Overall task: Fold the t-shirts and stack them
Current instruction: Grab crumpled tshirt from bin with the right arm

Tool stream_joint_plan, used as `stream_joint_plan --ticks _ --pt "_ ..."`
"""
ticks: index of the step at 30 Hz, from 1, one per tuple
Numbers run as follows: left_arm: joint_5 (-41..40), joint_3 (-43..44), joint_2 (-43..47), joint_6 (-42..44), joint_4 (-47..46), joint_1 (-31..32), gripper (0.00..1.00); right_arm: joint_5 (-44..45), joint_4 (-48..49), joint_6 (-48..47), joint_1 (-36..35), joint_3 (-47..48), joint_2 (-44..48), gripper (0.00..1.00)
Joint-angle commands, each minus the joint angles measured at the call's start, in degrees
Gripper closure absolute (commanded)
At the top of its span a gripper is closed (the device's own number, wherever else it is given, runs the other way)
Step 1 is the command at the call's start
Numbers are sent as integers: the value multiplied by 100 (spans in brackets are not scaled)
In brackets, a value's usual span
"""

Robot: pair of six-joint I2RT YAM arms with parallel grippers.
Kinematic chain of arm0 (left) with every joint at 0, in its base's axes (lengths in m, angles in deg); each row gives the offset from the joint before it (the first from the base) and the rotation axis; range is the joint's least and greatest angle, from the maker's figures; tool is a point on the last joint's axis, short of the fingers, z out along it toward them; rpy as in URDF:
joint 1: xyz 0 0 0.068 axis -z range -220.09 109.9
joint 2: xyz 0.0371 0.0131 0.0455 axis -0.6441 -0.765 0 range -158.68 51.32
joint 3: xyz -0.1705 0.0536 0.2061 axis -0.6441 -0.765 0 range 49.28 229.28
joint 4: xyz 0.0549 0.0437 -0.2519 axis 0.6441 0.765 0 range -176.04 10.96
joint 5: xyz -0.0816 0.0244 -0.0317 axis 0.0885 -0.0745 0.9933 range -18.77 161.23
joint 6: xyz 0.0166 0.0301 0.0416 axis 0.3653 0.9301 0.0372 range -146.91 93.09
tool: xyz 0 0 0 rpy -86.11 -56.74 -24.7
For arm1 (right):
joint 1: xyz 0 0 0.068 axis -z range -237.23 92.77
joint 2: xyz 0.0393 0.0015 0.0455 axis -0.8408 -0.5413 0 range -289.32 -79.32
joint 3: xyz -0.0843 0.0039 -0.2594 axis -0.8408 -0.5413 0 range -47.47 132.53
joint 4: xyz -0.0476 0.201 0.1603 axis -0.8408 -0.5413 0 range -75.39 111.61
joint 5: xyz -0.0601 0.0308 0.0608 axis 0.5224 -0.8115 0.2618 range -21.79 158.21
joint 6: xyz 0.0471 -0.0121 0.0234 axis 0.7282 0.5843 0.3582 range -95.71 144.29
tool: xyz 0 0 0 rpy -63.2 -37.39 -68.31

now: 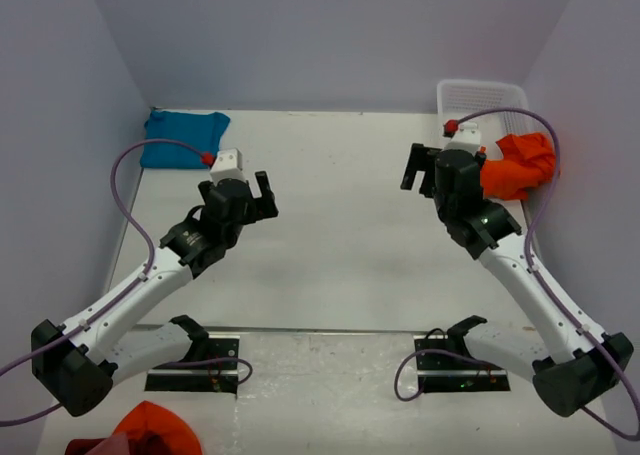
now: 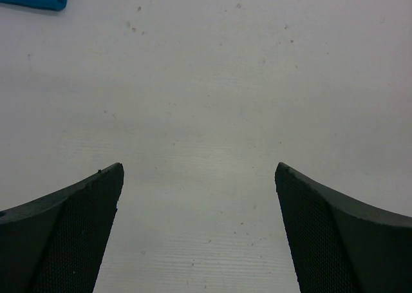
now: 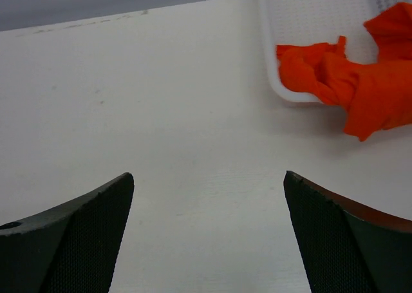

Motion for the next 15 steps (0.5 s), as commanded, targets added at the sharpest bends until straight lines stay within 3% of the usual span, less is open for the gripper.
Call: stream_joint_plan --ticks 1,2,4,11,15 --pt "-54 9 150 -313 63 -17 0 -137 -72 -34 1040 654 -611 1" --pt "16 -53 211 -348 28 -8 0 -348 -214 10 1608 840 -815 1" --pt "192 -194 352 -348 -34 -17 0 -491 -216 -85 2034 1131 -1245 3" --pt "631 -423 423 -357 -139 -8 0 -517 -172 -200 2466 1414 -2073 9" --pt "763 -537 432 -322 -288 -17 0 -483 -41 36 2774 1194 -2486 20"
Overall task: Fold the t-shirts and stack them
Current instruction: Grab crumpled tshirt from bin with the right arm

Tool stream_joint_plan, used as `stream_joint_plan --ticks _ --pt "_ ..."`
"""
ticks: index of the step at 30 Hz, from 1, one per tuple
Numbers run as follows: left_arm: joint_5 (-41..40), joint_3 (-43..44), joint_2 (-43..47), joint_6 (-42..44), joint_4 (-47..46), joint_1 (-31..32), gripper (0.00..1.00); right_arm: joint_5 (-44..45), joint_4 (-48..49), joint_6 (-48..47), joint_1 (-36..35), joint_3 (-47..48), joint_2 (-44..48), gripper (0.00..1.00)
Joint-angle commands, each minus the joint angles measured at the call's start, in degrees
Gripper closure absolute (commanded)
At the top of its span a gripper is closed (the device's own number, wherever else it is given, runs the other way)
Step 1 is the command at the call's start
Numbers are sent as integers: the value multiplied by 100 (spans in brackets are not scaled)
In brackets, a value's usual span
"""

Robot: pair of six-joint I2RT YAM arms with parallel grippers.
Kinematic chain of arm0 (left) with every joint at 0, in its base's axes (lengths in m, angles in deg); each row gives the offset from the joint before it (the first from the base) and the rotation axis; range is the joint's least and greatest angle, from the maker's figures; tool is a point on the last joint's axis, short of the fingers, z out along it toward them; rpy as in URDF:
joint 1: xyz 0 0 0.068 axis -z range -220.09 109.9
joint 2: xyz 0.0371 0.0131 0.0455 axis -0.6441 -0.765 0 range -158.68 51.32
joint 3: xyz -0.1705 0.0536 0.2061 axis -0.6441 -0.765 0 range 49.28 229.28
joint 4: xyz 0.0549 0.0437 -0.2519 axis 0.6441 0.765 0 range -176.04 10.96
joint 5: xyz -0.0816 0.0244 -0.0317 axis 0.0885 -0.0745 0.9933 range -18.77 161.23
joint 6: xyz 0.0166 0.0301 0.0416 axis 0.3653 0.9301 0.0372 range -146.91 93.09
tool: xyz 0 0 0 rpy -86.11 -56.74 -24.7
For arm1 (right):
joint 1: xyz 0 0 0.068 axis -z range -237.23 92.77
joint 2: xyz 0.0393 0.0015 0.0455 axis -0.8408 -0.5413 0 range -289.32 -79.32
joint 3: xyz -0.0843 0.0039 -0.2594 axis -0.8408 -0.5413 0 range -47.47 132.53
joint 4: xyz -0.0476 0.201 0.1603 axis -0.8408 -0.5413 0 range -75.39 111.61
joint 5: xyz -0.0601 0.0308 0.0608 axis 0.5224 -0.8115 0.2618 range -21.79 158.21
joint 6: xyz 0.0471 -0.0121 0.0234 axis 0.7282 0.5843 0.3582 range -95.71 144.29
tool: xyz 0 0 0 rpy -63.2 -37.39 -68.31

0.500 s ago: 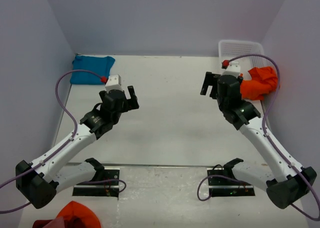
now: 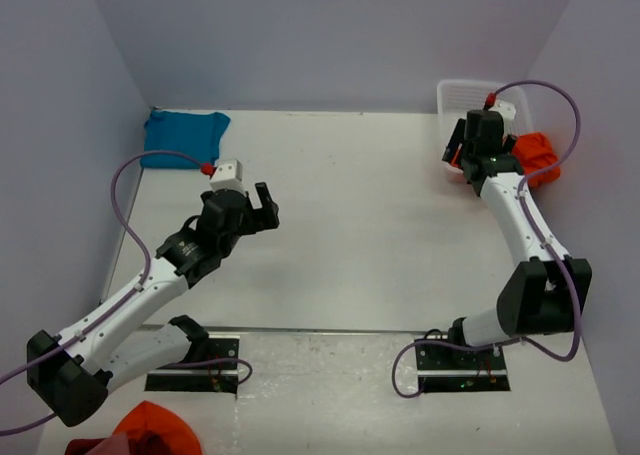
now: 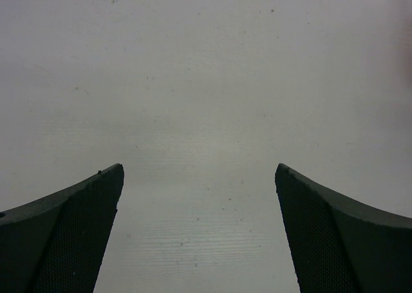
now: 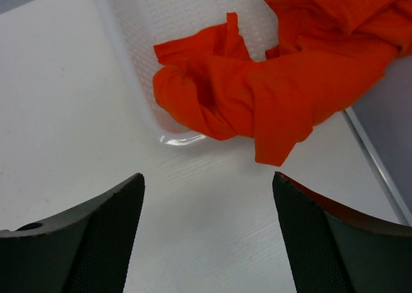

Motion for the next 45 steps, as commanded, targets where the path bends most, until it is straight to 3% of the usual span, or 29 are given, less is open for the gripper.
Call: stream_joint_plan --ticks 1,5,16,26,30,31,33,34,35,45 --pt "189 -104 38 -62 -297 -8 0 -10 235 175 271 -48 -271 23" --pt "198 -157 21 61 -368 -17 0 -54 350 307 623 -83 -605 30" --pt "409 -69 -155 149 -394 -8 0 -291 570 351 1168 329 -1554 32" --pt "531 -131 -427 123 -482 -8 0 -116 693 456 1195 163 -1502 41" --pt "584 -140 -454 88 -465 -17 0 -89 693 500 1247 180 -1546 55" --pt "567 -140 -437 96 -438 -8 0 -115 702 518 1256 180 -1546 66" --pt "540 -157 -375 140 -456 -8 0 -133 719 518 1256 198 -1520 78" --pt "523 -166 -358 158 -447 -8 0 -142 719 509 1256 198 -1511 91" --pt "497 -157 -349 167 -447 -8 0 -133 728 509 1256 241 -1493 98" --pt "576 -306 -428 88 -526 -8 0 -555 894 184 1221 768 -1107 100"
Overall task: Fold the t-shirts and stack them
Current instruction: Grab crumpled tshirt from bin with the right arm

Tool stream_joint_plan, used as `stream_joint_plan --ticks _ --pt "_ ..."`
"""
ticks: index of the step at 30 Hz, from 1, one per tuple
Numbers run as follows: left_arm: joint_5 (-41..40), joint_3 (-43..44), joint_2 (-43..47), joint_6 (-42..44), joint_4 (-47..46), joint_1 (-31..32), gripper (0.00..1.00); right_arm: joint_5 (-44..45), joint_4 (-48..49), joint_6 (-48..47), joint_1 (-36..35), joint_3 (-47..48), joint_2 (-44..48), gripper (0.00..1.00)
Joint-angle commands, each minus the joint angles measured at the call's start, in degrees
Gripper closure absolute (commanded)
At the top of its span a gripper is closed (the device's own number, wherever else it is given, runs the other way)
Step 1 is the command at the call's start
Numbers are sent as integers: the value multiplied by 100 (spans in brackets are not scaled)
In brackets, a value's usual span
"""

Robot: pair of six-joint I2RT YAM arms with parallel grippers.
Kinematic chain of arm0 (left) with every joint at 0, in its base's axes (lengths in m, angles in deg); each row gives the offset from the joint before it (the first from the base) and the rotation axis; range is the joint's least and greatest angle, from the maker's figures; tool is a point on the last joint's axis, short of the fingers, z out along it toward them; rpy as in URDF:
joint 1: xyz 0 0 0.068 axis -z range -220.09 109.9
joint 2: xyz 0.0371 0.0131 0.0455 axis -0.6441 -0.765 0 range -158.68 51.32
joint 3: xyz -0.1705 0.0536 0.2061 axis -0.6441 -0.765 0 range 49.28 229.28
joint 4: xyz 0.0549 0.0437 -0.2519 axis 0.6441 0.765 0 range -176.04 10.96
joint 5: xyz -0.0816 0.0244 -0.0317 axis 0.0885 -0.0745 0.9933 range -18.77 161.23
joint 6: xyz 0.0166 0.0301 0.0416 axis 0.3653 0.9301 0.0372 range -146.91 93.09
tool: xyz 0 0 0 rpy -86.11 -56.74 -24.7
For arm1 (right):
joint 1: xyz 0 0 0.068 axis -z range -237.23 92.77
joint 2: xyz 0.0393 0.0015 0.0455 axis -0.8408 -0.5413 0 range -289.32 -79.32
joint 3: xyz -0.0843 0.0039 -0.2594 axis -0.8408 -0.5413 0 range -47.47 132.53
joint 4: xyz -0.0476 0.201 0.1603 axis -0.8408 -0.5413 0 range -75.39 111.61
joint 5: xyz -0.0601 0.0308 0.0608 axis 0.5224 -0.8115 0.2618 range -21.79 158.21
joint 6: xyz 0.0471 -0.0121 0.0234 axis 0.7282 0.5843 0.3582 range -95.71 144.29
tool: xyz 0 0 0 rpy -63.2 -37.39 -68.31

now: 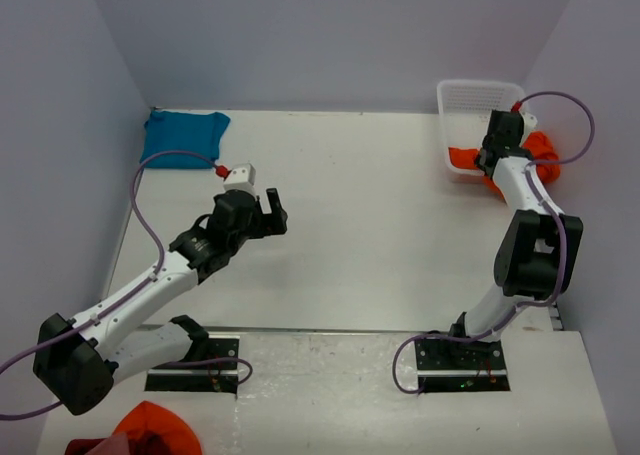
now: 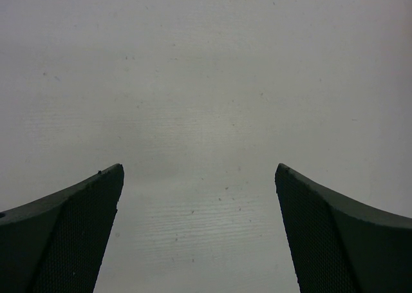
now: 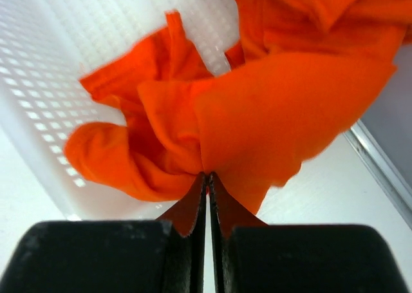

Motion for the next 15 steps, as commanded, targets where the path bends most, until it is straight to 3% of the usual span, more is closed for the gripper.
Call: stream_joint_plan --ticks 1,8,15 --pt "73 -199 7 9 -229 -17 0 -345 473 -325 -1 683 491 100" --pt "169 -411 -37 44 -466 -8 0 -776 983 -1046 -299 1809 588 100" --pt "213 -525 -28 114 -782 -17 0 -777 1458 -2013 -1203 3047 888 100"
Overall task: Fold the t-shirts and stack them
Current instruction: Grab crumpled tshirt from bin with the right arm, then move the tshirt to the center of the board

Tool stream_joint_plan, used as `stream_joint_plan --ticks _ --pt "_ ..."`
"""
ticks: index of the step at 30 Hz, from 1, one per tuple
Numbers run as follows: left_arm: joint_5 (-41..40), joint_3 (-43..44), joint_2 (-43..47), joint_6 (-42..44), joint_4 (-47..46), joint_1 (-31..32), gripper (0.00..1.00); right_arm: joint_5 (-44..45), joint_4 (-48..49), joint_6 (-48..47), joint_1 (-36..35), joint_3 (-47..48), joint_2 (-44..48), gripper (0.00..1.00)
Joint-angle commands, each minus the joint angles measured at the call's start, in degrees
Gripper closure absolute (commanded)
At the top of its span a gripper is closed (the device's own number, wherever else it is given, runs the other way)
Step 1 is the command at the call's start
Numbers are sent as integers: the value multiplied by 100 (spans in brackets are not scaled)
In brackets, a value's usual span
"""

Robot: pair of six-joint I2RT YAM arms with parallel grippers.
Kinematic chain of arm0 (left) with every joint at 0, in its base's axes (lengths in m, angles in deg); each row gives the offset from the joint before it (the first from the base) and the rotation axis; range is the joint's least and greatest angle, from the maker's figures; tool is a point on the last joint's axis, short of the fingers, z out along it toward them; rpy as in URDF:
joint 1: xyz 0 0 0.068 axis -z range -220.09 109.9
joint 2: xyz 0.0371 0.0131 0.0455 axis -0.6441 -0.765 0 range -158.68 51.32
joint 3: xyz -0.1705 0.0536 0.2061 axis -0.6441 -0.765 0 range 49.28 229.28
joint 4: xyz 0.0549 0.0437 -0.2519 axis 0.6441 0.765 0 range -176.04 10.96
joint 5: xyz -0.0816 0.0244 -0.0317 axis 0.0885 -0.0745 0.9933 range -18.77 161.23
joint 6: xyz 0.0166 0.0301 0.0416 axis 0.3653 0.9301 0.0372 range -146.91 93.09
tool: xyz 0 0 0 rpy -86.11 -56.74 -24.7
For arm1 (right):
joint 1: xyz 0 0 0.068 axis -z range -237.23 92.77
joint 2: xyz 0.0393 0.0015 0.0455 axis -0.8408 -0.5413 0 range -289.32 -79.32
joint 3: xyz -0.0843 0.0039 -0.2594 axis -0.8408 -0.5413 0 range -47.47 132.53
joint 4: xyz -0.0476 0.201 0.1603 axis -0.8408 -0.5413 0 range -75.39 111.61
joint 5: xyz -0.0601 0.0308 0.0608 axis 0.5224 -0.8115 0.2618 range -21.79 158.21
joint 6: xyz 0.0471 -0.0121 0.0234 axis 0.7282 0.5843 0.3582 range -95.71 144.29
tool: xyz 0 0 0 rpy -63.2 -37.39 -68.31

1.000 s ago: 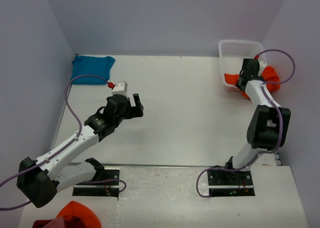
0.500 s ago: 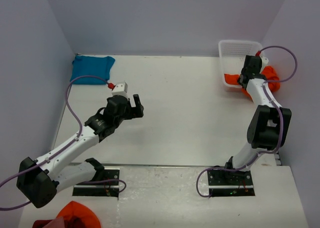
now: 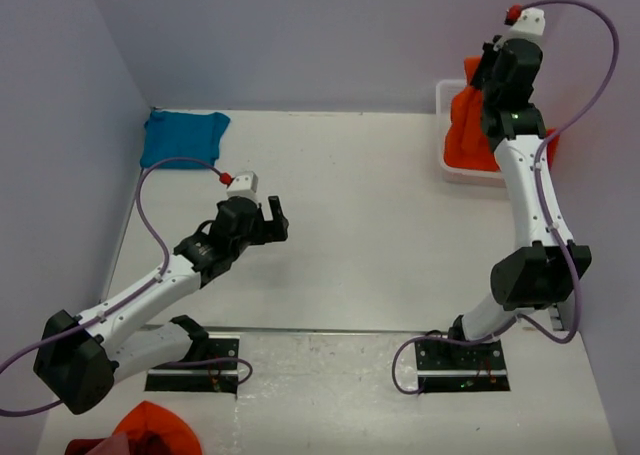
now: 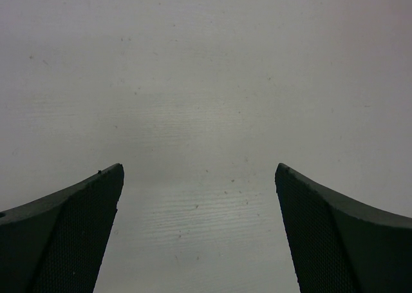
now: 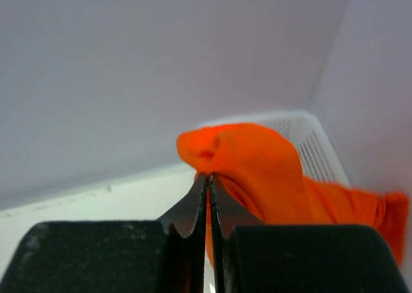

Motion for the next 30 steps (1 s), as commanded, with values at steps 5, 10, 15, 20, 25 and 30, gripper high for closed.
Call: stream_joint_plan --ticks 5,10,15,20,25,30 --pt "137 28 40 224 -371 -8 1 -541 -367 -1262 -801 3337 -58 100" --pt "-424 124 76 146 -101 0 0 -1287 -924 -1624 -1347 4408 80 100" --pt "-1505 906 -293 -390 717 -8 0 -2526 -950 -1115 -1576 3206 1425 100" --pt "-1664 1618 -400 -329 1078 0 0 -3942 -1617 -551 -1943 2213 2162 100" --pt "-2068 2119 -171 -329 1745 0 0 -3936 -1171 -287 -2314 51 3104 100" --pt "-1420 2103 -241 22 1625 -8 0 -2332 -1889 -60 -2323 -268 2686 46"
